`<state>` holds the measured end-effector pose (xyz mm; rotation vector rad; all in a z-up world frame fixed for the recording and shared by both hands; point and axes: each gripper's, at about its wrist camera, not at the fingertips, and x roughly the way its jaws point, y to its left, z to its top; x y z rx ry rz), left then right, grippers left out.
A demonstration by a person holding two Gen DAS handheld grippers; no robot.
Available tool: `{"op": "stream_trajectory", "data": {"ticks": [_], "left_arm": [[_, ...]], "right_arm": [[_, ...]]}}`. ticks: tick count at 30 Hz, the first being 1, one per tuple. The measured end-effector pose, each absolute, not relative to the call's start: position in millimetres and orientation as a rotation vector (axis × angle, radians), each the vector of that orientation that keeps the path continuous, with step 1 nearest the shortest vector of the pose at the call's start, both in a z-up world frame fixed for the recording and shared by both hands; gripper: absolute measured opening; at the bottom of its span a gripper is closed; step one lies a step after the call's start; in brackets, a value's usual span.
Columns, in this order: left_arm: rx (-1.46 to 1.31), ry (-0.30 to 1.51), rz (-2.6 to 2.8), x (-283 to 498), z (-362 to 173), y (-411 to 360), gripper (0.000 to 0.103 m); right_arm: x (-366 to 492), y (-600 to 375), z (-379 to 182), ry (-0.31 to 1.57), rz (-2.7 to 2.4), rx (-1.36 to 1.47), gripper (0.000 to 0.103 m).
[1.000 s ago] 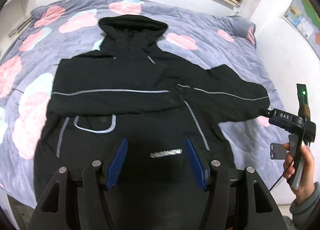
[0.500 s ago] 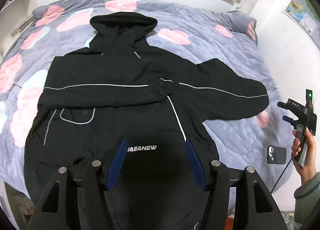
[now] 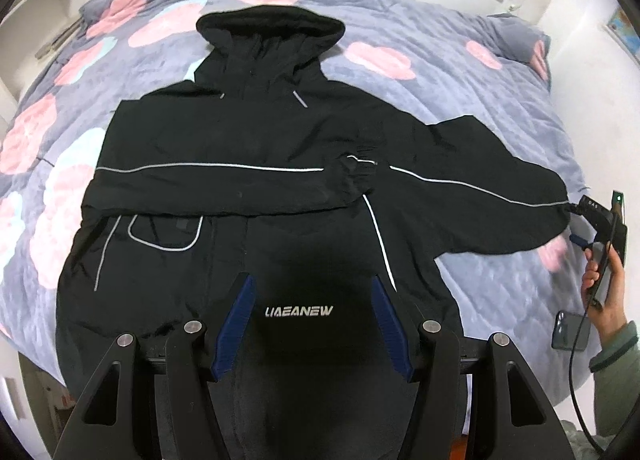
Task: Fold large clothes
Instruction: 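Reach the right tool to the other sleeve cuff and grasp it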
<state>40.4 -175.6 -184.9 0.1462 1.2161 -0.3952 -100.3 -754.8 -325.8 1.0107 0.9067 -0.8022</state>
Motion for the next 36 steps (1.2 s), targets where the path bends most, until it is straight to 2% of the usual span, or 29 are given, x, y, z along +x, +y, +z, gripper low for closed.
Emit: {"op": "stream_trajectory", "data": {"ticks": [5,7,8,11,12,13,15,16,22,27,30,36], "left_arm": [[0.157,1.248,-0.387,60,-198,-191,0.062],[0.162,1.267,-0.393,66,-205,-198,0.062],[0.168,1.280,-0.400,69,-208,-203,0.062],[0.202,1.299,-0.429,72,-215,-219,0.062],[0.218,1.299,-0.443,72,-217,-226,0.062],[0.232,1.298,-0.457,72,-217,-231,0.062],[0.258,1.295,-0.481,71,-218,-241,0.062],[0.272,1.292,-0.489,70,-218,-246,0.062],[0.305,1.279,-0.517,71,-220,-258,0.062],[0.288,1.292,-0.531,75,-225,-254,0.062],[0.272,1.296,-0.537,74,-225,-249,0.062],[0.243,1.246,-0.522,75,-210,-224,0.062]], "right_arm": [[-95,-779,-345,0.881,-0.787,1.065,0.085],[-90,-787,-350,0.870,-0.765,1.082,0.095],[-87,-791,-356,0.870,-0.748,1.104,0.096],[-75,-796,-364,0.883,-0.706,1.115,0.095],[-71,-795,-363,0.885,-0.695,1.105,0.082],[-68,-794,-360,0.883,-0.676,1.096,0.060],[-69,-789,-350,0.847,-0.631,1.109,0.033],[-72,-787,-344,0.821,-0.620,1.122,0.028],[-101,-765,-291,0.731,-0.684,0.987,0.024],[-89,-753,-337,0.929,-0.761,0.948,0.024],[-87,-750,-346,0.949,-0.771,0.965,0.024],[-69,-711,-277,0.861,-0.703,0.832,0.023]]}}
